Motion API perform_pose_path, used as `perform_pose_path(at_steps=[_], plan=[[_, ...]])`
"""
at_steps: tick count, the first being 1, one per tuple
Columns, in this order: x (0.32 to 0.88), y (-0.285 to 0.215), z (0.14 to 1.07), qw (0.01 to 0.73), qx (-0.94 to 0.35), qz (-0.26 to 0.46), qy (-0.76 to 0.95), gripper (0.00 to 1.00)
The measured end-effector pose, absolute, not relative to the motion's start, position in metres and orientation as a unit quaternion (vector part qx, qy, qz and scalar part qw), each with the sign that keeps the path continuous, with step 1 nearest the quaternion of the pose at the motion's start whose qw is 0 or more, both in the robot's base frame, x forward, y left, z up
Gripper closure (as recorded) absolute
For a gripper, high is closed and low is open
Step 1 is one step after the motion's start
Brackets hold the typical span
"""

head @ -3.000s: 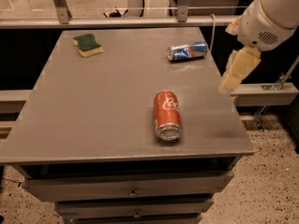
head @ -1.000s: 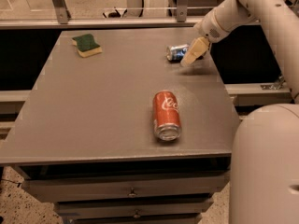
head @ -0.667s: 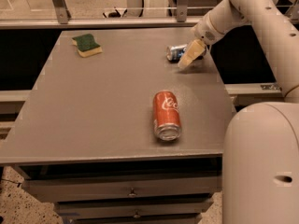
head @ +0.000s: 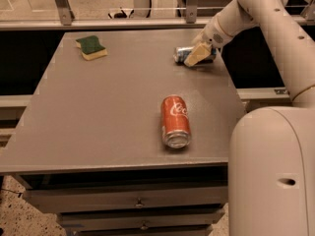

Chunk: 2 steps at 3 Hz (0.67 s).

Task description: Pick redbull can

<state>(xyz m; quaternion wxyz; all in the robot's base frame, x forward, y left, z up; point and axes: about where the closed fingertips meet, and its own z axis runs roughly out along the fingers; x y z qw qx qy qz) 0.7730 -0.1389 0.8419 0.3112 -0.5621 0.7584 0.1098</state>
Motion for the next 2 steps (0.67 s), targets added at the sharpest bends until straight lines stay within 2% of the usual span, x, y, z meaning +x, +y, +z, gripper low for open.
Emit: perform_pose_path(at_steps=[2], plan=[[0.7605, -0.1222, 0.8582, 0.307, -0.566, 0.138, 0.752, 0.88]])
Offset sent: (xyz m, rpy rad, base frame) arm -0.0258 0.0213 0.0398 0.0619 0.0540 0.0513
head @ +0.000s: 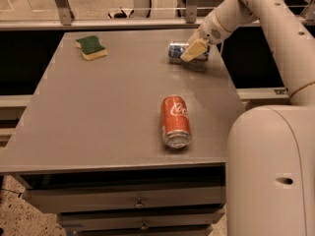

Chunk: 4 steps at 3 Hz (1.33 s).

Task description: Pick redbull can

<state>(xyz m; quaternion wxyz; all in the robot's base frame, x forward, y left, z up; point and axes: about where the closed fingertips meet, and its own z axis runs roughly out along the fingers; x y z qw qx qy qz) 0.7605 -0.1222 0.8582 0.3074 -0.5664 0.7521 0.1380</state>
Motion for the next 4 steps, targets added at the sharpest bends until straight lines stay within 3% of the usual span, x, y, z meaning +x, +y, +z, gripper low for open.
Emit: perform_pose_path(at_steps=[1, 3, 4], plan=[[0.743, -0.119, 0.875, 0.306, -0.565, 0.161, 0.749, 1.0], [0.681, -0.134, 0.942, 0.342, -0.555, 0.207, 0.729, 1.0], [0.679, -0.136, 0.947, 0.346, -0.554, 0.207, 0.728, 1.0]])
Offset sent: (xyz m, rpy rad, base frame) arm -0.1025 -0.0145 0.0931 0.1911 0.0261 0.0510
